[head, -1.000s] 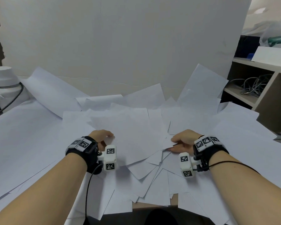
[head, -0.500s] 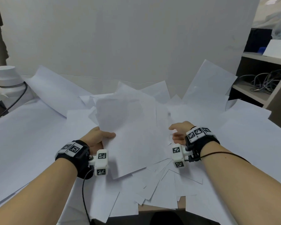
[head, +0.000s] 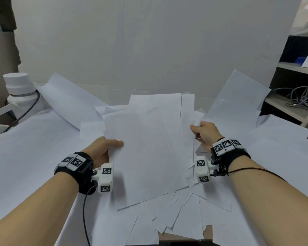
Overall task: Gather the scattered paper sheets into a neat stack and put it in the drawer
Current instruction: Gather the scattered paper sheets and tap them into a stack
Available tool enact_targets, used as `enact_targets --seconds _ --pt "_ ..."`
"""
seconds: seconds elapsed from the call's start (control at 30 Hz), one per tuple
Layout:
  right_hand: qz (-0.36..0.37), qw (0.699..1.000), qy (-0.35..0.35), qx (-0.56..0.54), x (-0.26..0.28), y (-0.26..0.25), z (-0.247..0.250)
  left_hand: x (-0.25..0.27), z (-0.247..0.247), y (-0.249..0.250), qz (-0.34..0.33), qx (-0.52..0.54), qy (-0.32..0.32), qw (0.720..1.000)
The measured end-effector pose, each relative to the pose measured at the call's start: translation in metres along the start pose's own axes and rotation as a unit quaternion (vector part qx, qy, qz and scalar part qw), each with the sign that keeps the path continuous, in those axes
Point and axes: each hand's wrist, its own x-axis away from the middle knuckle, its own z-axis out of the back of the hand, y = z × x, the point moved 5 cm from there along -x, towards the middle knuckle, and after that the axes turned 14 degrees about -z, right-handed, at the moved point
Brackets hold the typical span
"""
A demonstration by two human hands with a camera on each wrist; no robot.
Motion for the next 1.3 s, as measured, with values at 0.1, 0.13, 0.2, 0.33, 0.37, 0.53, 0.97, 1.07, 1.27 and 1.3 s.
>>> enact_targets --seconds 0.1,0.13,0.2,0.33,0.37,0.53,0.97,1.07,1.27,1.3 --pt "-0.033 0.998 -0.043 0.042 -0.008 0.007 0.002 -0.009 -0.001 -0.008 -0.005 0.014 0.03 0.999" --pt "-0.047 0.996 -0.03 0.076 -0.01 0.01 0.003 -0.011 -0.003 -0.012 -0.005 0.014 0.036 0.999" --pt "-0.063 0.987 0.016 0.146 -0.015 0.016 0.005 -0.014 -0.008 -0.02 -0.002 0.009 0.035 0.999" --pt "0.01 0.955 0.171 0.243 -0.024 0.016 0.016 -0.02 -0.017 -0.024 -0.004 -0.018 0.015 1.0" --pt "0.022 0.951 0.194 0.241 -0.028 0.015 0.021 -0.022 -0.015 -0.022 -0.008 -0.027 0.013 1.0" --pt "0.05 0.983 0.111 0.139 -0.054 0.016 0.034 -0.027 0.009 -0.01 -0.014 -0.015 -0.006 1.0" --pt "-0.003 0.997 0.057 0.059 -0.079 0.024 -0.029 -0.058 -0.008 -0.028 0.007 0.001 0.028 1.0" --pt "-0.087 0.995 0.044 0.027 -0.062 0.034 -0.029 -0.055 -0.001 -0.026 -0.005 0.023 0.067 0.997" --pt "-0.083 0.95 -0.018 0.3 -0.03 0.037 -0.048 -0.05 -0.004 -0.03 0.012 0.059 0.125 0.99" --pt "-0.076 0.938 -0.017 0.338 -0.024 0.035 -0.054 -0.047 -0.009 -0.032 0.033 0.051 0.116 0.991"
